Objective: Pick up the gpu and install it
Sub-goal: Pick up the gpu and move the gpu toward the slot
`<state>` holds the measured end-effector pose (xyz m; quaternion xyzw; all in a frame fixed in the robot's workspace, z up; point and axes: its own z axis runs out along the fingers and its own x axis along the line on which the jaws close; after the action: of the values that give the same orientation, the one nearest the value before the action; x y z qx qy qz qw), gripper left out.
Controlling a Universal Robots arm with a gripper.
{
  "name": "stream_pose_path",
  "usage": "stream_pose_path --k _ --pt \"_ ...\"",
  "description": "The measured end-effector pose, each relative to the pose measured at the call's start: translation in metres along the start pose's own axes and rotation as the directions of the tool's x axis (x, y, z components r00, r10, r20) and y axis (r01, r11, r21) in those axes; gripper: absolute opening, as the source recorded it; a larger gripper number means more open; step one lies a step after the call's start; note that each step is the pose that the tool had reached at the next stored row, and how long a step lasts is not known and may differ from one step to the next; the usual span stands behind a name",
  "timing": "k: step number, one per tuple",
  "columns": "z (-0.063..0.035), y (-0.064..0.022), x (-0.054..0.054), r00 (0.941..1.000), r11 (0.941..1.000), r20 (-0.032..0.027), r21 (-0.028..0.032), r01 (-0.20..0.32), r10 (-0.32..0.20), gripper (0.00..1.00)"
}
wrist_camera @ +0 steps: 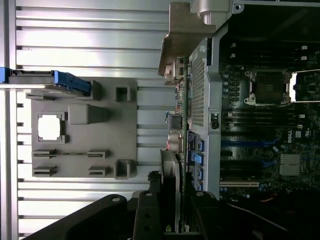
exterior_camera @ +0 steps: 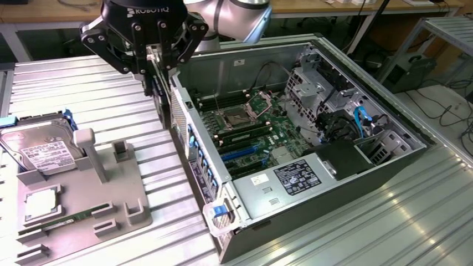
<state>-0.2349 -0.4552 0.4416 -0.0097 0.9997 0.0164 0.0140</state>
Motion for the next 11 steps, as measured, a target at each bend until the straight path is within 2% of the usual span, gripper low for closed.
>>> stream_pose_path --k 1,5,9,11 --pt "0.0001 0.0000 -0.002 1.0000 1.0000 0.0000 0.0000 0.000 0.000 0.27" --pt "0.0012 -0.0005 -0.024 1.0000 1.0000 0.0000 0.0001 0.000 0.000 0.27" --pt "0.0030 -0.0013 -0.061 1.0000 1.0000 0.0000 0.0000 0.000 0.000 0.27" --pt "0.0040 -0.0015 -0.070 1.0000 1.0000 0.0000 0.0000 0.000 0.000 0.27"
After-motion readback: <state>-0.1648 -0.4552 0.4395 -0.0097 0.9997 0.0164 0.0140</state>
